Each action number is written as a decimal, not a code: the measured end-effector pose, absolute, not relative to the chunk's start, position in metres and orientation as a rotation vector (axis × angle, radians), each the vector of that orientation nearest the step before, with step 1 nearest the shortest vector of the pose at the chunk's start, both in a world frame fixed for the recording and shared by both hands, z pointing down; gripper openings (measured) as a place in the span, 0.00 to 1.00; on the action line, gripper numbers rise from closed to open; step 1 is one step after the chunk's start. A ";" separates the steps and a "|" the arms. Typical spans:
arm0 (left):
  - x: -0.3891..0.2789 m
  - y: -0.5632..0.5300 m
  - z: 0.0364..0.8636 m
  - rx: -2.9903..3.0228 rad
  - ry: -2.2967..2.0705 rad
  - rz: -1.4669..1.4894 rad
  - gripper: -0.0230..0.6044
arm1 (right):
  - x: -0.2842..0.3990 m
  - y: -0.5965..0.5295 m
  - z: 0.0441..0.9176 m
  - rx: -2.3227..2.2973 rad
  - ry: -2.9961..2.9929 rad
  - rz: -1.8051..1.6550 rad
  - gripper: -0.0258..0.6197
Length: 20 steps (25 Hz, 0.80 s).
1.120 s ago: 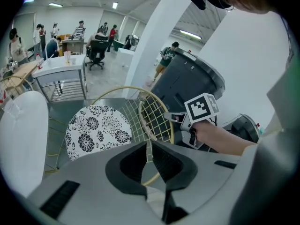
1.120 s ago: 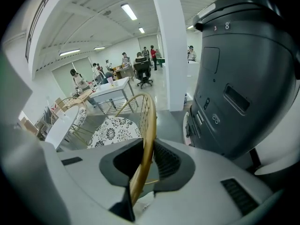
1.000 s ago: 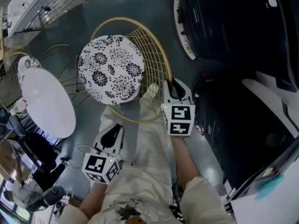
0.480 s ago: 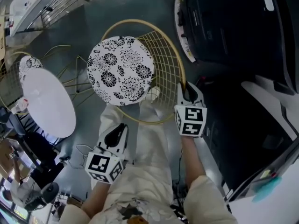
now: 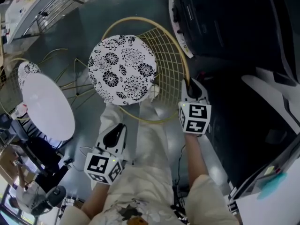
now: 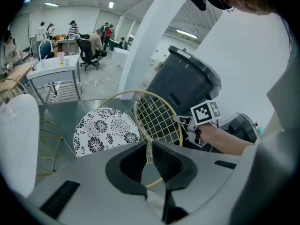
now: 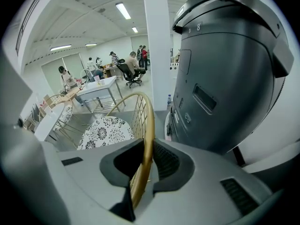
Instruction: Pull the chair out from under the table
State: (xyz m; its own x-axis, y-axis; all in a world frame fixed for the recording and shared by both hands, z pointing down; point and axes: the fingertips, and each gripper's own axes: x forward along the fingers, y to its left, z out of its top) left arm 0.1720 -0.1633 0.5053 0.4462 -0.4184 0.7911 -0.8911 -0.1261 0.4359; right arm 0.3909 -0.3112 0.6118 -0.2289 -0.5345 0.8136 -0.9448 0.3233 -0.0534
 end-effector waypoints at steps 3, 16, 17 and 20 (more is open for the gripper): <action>0.177 -0.163 0.505 1.737 -1.130 0.618 0.11 | 0.400 -0.311 0.612 1.315 -1.878 0.734 0.14; 0.199 -0.165 0.499 1.769 -1.130 0.616 0.11 | 0.446 -0.313 0.613 1.365 -1.850 0.732 0.14; 0.201 -0.164 0.497 1.772 -1.131 0.617 0.11 | 0.452 -0.313 0.613 1.370 -1.846 0.728 0.14; 0.204 -0.160 0.495 1.775 -1.131 0.620 0.11 | 0.464 -0.313 0.613 1.386 -1.840 0.728 0.14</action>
